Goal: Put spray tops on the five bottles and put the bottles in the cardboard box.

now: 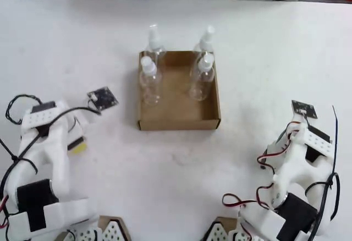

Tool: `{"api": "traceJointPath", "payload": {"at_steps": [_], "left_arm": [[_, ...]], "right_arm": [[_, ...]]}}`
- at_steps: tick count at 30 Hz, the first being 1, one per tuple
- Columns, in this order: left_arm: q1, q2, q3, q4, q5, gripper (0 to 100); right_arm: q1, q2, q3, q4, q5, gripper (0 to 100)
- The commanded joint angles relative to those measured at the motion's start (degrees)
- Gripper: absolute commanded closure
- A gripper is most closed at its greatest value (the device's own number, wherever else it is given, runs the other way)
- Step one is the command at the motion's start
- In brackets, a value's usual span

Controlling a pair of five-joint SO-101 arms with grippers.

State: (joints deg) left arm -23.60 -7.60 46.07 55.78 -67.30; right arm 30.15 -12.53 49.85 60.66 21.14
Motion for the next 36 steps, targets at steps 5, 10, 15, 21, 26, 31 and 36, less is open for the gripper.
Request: {"api": "traceJointPath", "payload": {"at_steps": [5,10,15,21,26,31,36], "left_arm": [[-3.2,-2.9,-6.2,-2.6,13.7,73],[-7.1,-2.9,-14.2,5.0,19.2,71],[-7.6,-4.1,-14.2,11.1,20.1,83],[-7.5,-17.4,-1.1,9.8,20.9,86],[-6.3,-34.9,14.0,7.5,24.0,87],[-4.4,-41.8,21.8,7.5,24.4,94],[-4.1,-41.8,25.6,6.3,26.9,95]], "right_arm": [[-0.2,-1.9,0.1,-0.5,-0.2,98.2],[-0.2,-1.9,0.1,-0.5,-0.2,98.2],[-0.2,-1.9,0.0,-0.6,-0.2,98.2],[-0.4,-1.9,0.1,-1.7,-0.1,98.2],[-0.3,-1.9,0.1,-1.7,-0.1,98.2],[-0.3,-1.9,0.1,-1.7,-0.1,98.2],[-0.3,-1.9,0.2,-1.5,-0.1,98.2]]}}
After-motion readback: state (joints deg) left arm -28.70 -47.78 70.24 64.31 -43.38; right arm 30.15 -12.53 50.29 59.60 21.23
